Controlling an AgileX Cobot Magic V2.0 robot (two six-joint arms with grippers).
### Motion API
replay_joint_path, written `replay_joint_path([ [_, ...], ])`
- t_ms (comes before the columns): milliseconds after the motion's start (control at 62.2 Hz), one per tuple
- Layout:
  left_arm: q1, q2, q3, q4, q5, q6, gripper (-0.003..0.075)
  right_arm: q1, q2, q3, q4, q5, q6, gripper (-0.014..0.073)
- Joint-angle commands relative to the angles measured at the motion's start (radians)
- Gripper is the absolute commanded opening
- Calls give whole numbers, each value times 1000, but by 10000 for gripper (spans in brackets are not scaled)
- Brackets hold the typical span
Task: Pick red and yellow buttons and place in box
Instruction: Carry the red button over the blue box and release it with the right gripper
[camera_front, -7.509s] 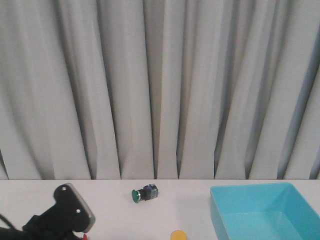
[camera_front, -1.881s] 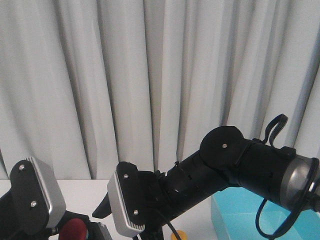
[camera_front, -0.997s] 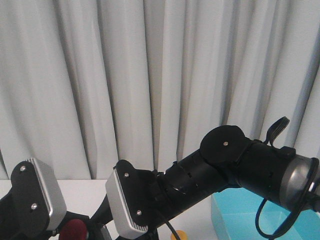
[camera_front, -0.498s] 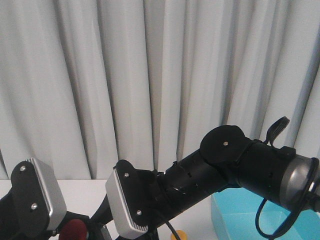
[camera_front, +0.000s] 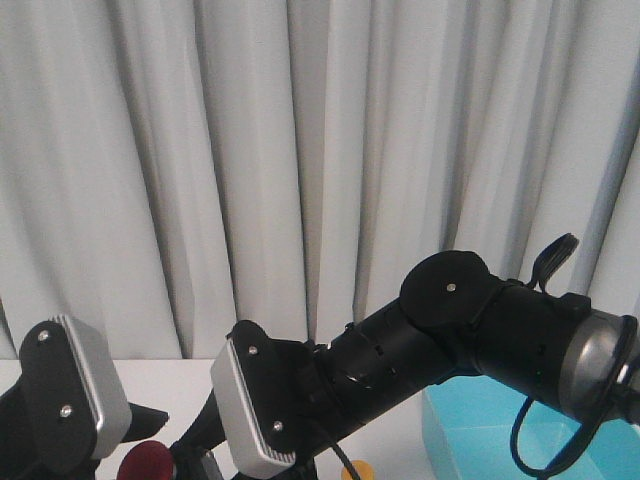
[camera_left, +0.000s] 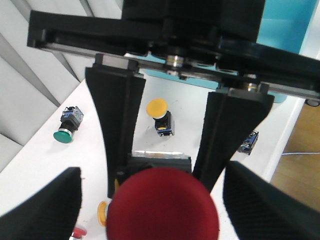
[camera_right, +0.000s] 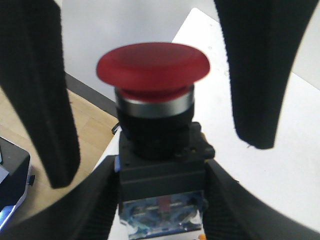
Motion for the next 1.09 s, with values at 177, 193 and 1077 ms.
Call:
replay_joint_path([
  [177,-2,-37,-32,-21,-53,-9,595,-5,-57,-32,-25,-78,45,213],
  [193,-2,-37,-32,-21,-53,-9,594,-5,-60,-32,-41,-86,58,213],
  [1077,-2,-35,-32,-20,-75,-9,587,-534,-148,-28,-890,102,1668,213],
])
